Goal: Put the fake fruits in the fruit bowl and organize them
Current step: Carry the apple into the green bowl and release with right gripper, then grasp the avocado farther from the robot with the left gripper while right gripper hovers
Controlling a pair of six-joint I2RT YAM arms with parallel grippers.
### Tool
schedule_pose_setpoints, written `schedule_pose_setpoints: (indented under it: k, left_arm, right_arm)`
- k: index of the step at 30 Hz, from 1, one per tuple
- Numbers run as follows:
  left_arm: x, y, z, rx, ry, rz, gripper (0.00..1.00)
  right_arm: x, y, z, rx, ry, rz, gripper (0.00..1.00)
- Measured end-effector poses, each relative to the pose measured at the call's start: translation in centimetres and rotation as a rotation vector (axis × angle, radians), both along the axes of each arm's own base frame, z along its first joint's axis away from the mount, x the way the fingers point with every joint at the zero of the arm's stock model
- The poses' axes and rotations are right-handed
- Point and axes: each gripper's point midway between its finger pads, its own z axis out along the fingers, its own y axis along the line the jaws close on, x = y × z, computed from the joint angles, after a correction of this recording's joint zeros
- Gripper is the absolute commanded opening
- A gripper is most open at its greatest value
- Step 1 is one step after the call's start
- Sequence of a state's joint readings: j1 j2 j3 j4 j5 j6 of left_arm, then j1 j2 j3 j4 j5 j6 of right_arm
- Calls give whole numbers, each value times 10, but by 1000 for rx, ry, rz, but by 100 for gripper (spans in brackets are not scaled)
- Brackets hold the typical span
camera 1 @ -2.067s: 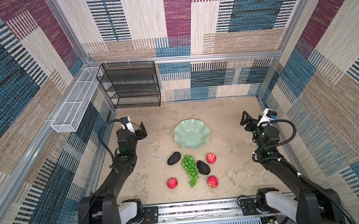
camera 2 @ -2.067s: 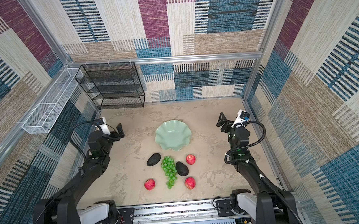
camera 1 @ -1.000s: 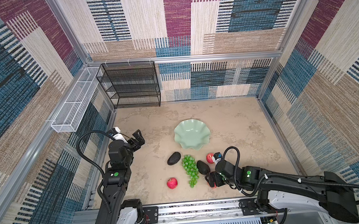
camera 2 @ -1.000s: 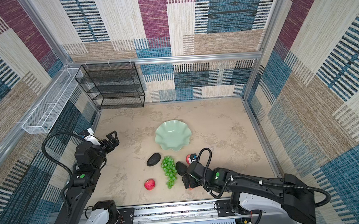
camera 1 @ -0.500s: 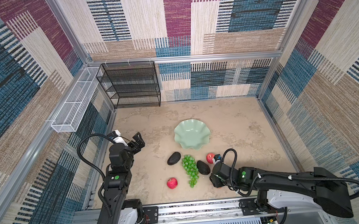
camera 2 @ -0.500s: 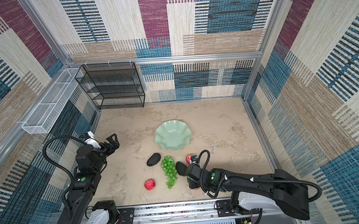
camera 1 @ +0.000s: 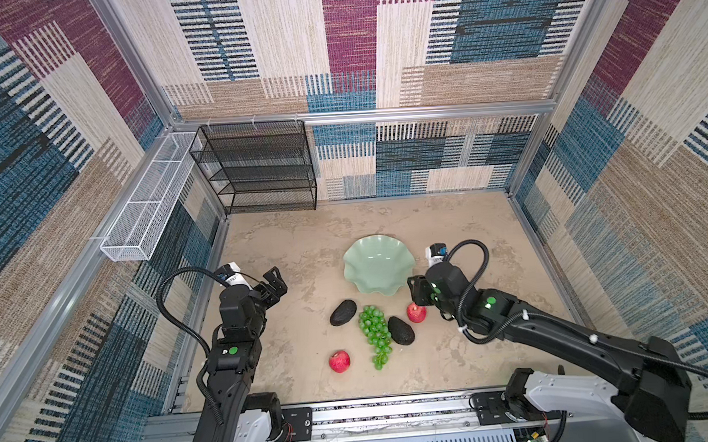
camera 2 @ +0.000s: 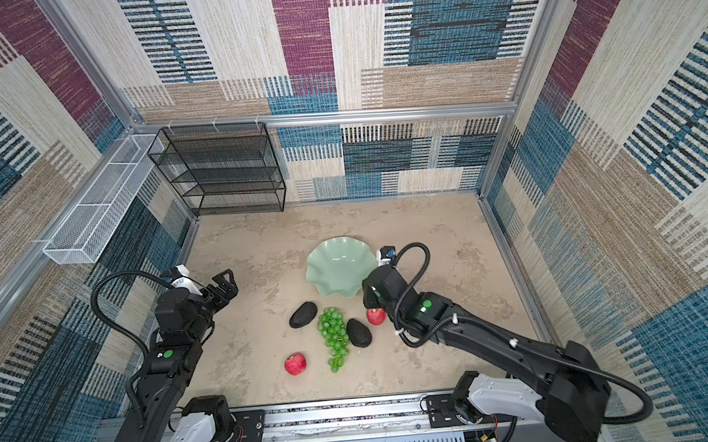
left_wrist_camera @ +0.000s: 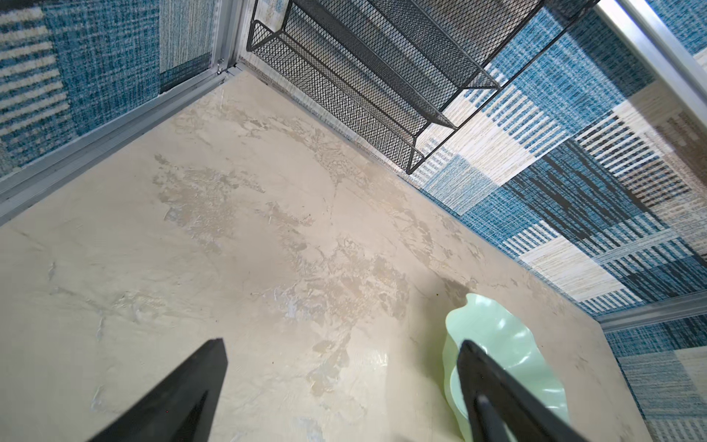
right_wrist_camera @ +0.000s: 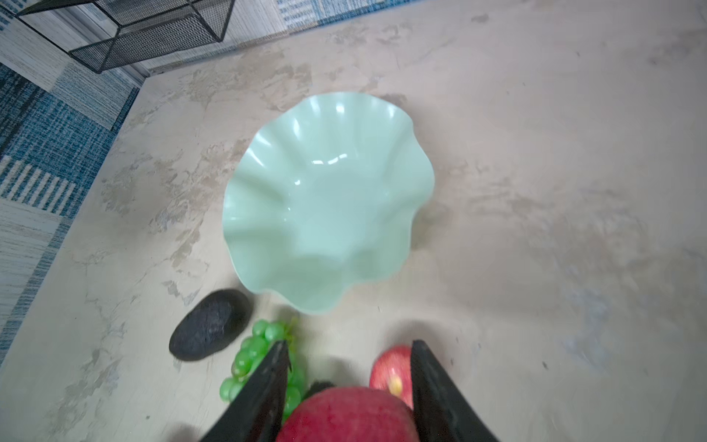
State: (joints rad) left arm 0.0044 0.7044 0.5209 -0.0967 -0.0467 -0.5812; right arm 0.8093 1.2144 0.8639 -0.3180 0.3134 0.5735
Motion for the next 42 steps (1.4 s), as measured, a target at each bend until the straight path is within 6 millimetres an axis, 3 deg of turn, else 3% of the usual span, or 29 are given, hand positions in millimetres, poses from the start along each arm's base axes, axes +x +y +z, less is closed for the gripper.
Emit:
schedule_pose_setpoints:
  k: [5,8,11,15,18,24,28,32,36,40,42]
  left_arm:
    - [-9,-5,1,-26,34,-23,97]
    - [-17,-9,0,-38,67,-42,96]
    - [-28,-11,-5,-43,107,-47,95]
    - [-41,-15,-13,-54,151,-67,94]
    - [-45,-19,-20,-67,185,-91,93]
    - [-49,-33,-45,-111,282,-159,92]
    - [-48,-43,-60,-142,350,-200,92]
    - [-46,-52,-71,-158,409,-242,91]
    - [-39,-71,-75,-153,444,-318,91]
    - [-33,-104,-78,-90,470,-455,91]
    - [-30,-118,-81,-49,485,-518,91]
  right_arm:
    - [69,58,11,-27,-83,119,47]
    - [99,80,-5,-43,-85,179,47]
    - [121,98,-38,-73,-53,221,47]
    - [131,113,-82,-97,8,279,48]
    - [133,119,-104,-104,42,304,50]
    - [133,122,-121,-96,71,323,62]
    - [137,119,-115,-76,56,312,70]
    - [141,109,-91,-33,22,302,81]
    - [146,89,-39,28,-68,268,89]
    - [142,63,19,73,-202,230,98]
    - [132,53,33,77,-239,230,100]
